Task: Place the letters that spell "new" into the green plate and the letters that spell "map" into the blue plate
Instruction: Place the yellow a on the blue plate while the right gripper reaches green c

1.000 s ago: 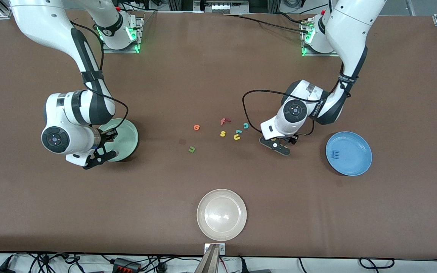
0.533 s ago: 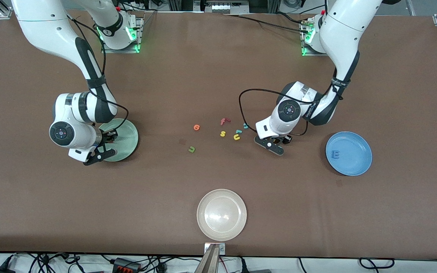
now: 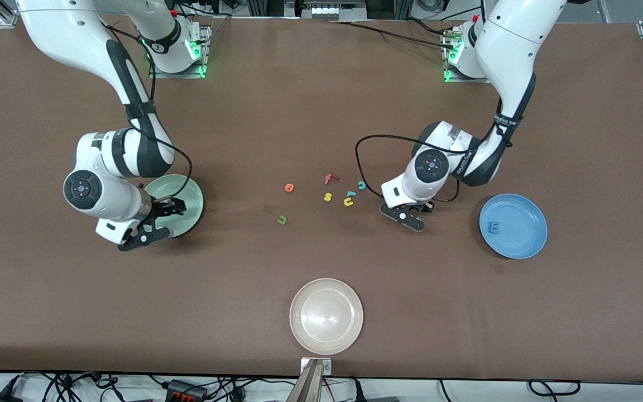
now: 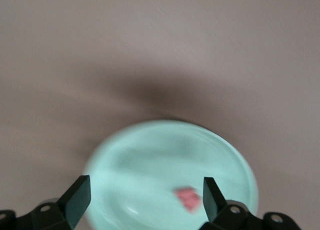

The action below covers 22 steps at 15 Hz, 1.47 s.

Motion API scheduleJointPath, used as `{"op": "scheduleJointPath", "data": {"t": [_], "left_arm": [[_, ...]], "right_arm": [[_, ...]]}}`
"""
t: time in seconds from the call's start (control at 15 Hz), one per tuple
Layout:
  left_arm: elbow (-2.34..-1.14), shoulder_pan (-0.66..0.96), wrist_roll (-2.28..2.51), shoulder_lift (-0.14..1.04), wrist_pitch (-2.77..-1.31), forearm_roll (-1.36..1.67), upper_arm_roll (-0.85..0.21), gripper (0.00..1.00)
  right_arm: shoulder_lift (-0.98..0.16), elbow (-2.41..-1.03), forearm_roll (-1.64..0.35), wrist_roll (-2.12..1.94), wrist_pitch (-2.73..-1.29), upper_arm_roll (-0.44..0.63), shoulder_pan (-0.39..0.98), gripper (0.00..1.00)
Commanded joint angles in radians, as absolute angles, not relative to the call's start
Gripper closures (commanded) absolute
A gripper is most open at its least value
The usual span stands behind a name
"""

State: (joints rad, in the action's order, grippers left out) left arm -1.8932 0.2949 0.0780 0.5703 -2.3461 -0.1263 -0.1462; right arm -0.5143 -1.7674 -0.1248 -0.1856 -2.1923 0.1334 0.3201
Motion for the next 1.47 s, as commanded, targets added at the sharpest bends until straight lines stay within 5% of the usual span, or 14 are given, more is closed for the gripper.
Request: {"op": "scheduleJointPath", "data": {"t": [0.0, 0.2, 0.4, 0.73, 0.87, 0.93, 1.0, 1.07, 1.4], "left_arm": [[-1.821, 0.187, 0.016, 0.502, -2.165, -0.152, -0.149, 0.87], [-1.703, 0.056, -0.063, 0.521, -2.005, -0.153, -0.146, 0.87], [-1.7, -0.038, -0.075, 0.549, -2.003, -0.178, -0.146, 0.87], [-1.796, -0.127, -0.077, 0.601, -2.09, -0.206, -0.146, 0.87], [-1.856, -0.155, -0.077, 0.589, -2.138, -0.206, -0.146, 0.86], [-1.859, -0.161, -0.075, 0.586, -2.137, -0.204, -0.147, 0.64], [-1.859, -0.161, -0.072, 0.586, -2.135, -0.204, -0.146, 0.2], [-1.858, -0.166, -0.074, 0.586, -2.135, -0.204, -0.147, 0.0], [-1.836, -0.155, -0.06, 0.522, -2.033, -0.204, -0.214, 0.0]], "right_arm": [[-0.595, -1.645, -0.156, -0.097, -2.195, 0.115, 0.394, 0.0], [-0.669, -1.536, -0.15, 0.131, -2.195, 0.117, 0.507, 0.0], [-0.716, -1.491, -0.152, 0.426, -2.209, 0.117, 0.551, 0.0], [-0.791, -1.483, -0.143, 0.757, -2.376, 0.115, 0.603, 0.01], [-0.808, -1.479, -0.141, 0.822, -2.395, 0.118, 0.63, 0.12], [-0.814, -1.476, -0.141, 0.845, -2.395, 0.118, 0.635, 0.14], [-0.818, -1.476, -0.141, 0.86, -2.395, 0.118, 0.641, 0.19], [-0.821, -1.477, -0.14, 0.882, -2.395, 0.118, 0.652, 0.2], [-0.822, -1.48, -0.147, 0.919, -2.395, 0.117, 0.669, 0.34]]}}
